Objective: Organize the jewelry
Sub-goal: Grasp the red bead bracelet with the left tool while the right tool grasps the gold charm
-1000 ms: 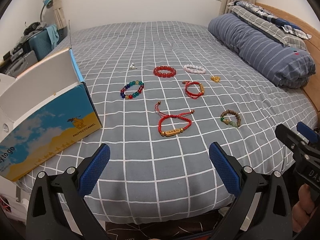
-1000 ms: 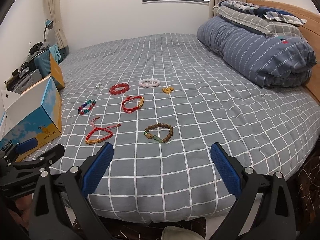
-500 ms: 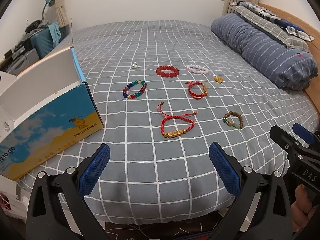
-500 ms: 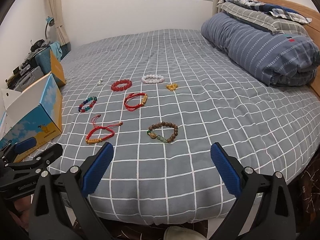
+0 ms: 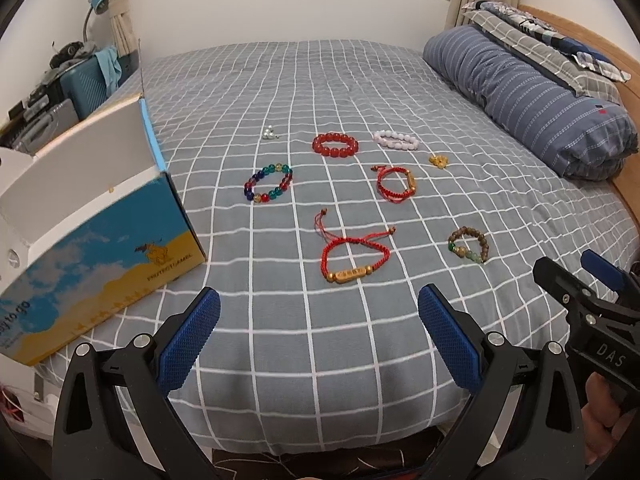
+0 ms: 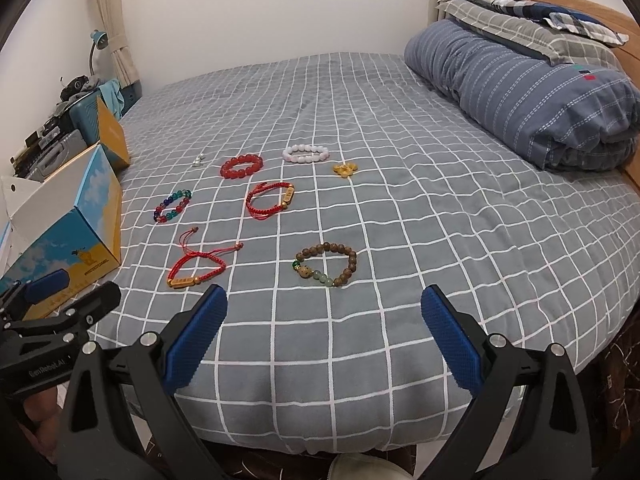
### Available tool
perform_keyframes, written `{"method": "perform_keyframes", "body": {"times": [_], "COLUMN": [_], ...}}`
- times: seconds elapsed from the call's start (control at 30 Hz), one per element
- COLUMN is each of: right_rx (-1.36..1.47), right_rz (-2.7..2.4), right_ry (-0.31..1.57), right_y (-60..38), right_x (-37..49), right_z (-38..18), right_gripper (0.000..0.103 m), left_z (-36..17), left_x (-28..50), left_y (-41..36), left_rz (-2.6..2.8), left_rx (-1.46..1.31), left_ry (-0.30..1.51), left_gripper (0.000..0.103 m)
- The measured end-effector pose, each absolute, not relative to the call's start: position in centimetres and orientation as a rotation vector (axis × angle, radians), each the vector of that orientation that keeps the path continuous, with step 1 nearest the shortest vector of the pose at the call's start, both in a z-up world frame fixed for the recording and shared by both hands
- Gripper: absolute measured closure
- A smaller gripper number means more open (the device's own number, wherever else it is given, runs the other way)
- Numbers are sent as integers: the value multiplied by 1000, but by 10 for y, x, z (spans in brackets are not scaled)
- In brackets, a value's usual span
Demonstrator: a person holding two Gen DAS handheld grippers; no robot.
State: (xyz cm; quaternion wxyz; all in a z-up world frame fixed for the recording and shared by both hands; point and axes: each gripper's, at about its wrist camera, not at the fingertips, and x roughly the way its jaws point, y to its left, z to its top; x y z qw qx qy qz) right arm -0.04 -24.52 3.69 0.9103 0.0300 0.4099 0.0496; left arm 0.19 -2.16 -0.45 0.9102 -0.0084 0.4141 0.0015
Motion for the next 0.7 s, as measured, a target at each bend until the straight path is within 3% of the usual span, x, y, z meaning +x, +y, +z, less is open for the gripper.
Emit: {"method": "perform_keyframes", "body": {"times": [0.33,0.7], "right_rx": [51,34], "right_rz": [106,70], "right_ry": [872,998], "right_y": [-254,-261], "right_x": [73,217], "right_z": [39,-7], "right_gripper": [9,13], "left_z": [13,-47], "left_x": [96,255], "left_y": [-29,-19], "left_rz": [11,37], "left_rx": [22,3], "left_ry": [836,972], "left_gripper": [6,6]}}
